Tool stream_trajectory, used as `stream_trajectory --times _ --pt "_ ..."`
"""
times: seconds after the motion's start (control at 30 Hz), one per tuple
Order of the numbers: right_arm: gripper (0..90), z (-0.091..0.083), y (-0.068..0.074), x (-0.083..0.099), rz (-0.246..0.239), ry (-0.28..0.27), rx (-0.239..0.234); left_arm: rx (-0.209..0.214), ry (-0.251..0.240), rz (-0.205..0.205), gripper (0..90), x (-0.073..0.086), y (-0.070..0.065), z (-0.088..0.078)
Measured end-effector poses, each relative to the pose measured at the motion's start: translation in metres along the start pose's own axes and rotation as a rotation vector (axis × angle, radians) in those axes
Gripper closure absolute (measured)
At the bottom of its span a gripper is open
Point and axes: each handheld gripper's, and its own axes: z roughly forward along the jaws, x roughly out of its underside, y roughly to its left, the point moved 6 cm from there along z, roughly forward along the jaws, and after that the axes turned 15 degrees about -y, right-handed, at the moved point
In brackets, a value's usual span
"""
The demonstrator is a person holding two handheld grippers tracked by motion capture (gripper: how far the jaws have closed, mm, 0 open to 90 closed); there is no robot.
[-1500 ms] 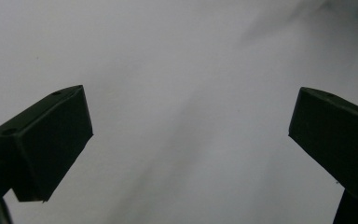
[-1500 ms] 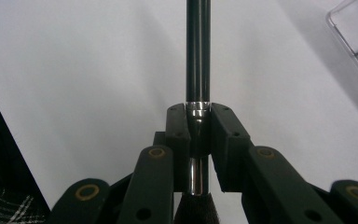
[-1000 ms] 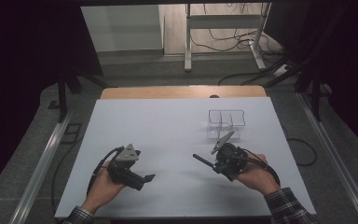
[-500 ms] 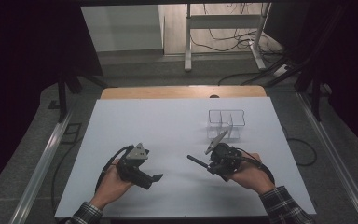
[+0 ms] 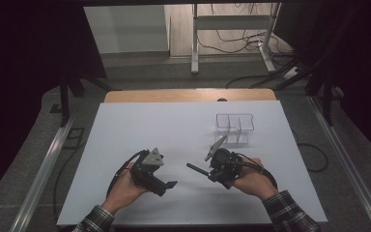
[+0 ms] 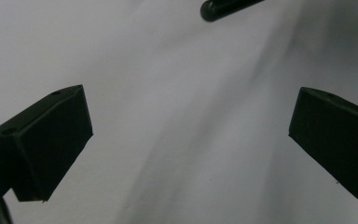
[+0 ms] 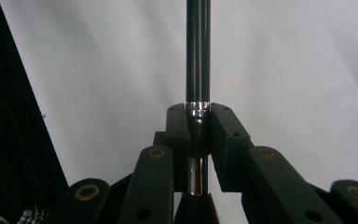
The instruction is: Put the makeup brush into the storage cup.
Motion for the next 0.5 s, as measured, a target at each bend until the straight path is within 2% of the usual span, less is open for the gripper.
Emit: stream_trajectory --times 0.23,0.3,0.33,0.37,0.4,0.5 --pt "77.3 0.004 0.004 -0.005 -0.006 0.004 -0.015 0.014 0.003 0.007 0.0 -0.003 -0.003 0.006" --pt "77.3 0.006 0.006 -0.006 -0.008 0.009 -0.019 0.021 0.012 0.018 0.0 -0.004 -0.005 0.008" --pt "77.3 0.007 0.008 -0.008 -0.010 0.009 -0.022 0.024 0.028 0.043 0.6 -0.005 -0.004 0.009" --pt "77.3 0.007 0.008 -0.008 -0.010 0.009 -0.022 0.017 0.018 0.039 0.6 -0.006 -0.006 0.010" --pt "77.3 0.009 0.009 -0.009 -0.011 0.012 -0.031 0.023 0.031 0.056 1.2 -0.006 -0.005 0.011" --pt "77.3 0.011 0.012 -0.012 -0.016 0.014 -0.036 0.019 0.033 0.060 2.3 -0.008 -0.007 0.014"
